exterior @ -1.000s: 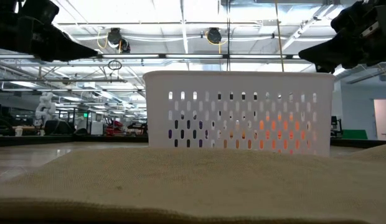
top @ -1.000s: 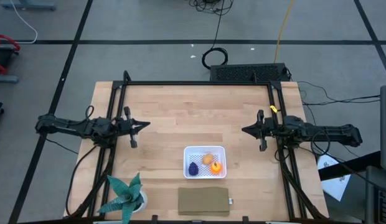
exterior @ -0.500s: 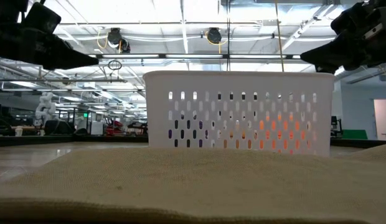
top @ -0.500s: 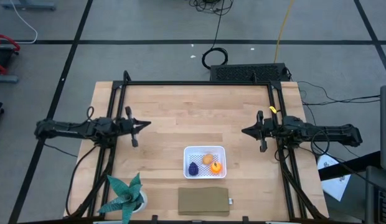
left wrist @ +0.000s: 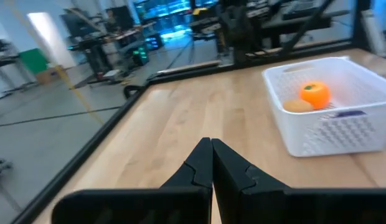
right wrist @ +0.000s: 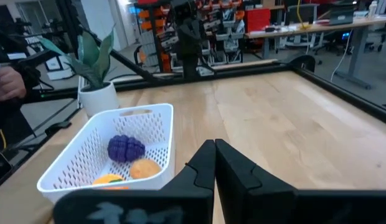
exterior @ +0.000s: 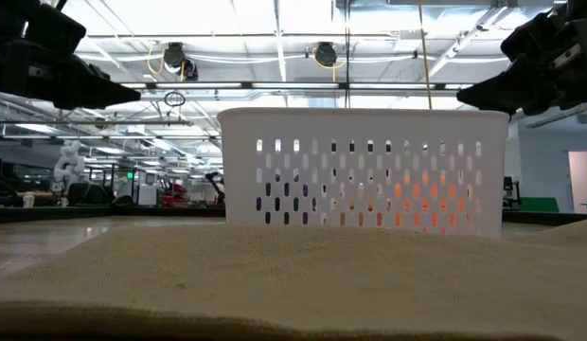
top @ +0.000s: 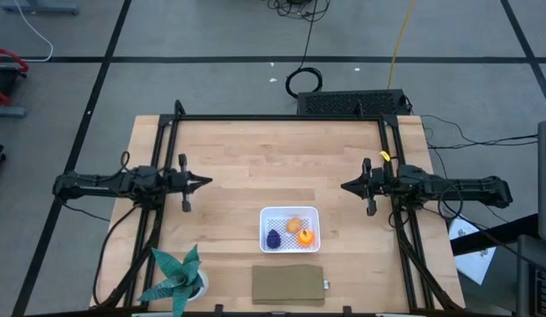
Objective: Pick and placing Produce into tupperware
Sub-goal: Return to Home Position
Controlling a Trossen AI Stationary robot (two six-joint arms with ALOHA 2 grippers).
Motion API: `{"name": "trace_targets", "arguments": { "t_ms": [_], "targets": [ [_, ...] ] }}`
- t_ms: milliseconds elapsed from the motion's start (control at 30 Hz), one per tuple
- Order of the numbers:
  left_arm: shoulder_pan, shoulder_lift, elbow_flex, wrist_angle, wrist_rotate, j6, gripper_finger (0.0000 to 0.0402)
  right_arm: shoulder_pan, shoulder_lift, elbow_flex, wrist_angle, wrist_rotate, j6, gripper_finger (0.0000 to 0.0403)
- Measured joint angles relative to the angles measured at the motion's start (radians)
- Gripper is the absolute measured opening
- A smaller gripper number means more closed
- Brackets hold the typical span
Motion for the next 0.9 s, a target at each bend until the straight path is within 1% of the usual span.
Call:
{"name": "trace_targets", "arguments": {
  "t_ms": [67,233,400,500,600,767,833,900],
  "targets": [
    [0.000,0.000,0.000,-0.012,0.034,0.009,0.0000,0.000,0.000,0.000,-0.010,0.000,-0.005,0.0000],
    [0.000,0.000,0.000,-0.021,0.043,0.018,0.0000,0.000,0.000,0.000,-0.018,-0.005,-0.010,0.0000],
    [0.000,0.001,0.000,-0.021,0.085,0.020,0.0000,0.000,0.000,-0.021,-0.011,-0.055,-0.020,0.0000],
    [0.000,0.001,0.000,-0.021,0.135,0.020,0.0000,0.000,0.001,-0.047,0.013,-0.076,-0.035,0.0000],
    [0.000,0.002,0.000,-0.021,0.157,0.019,0.0001,0.000,0.000,-0.054,0.022,-0.077,-0.031,0.0000],
    [0.000,0.002,0.000,-0.028,0.115,0.016,0.0001,-0.021,0.000,-0.056,0.058,-0.060,-0.023,0.0000],
    [0.000,0.002,-0.003,-0.024,0.079,0.016,0.0000,-0.039,0.000,-0.056,0.068,0.006,-0.013,0.0000],
    [0.000,0.002,-0.013,-0.025,0.020,0.016,0.0001,-0.062,0.000,-0.056,0.067,0.059,-0.002,0.0000]
  ]
}}
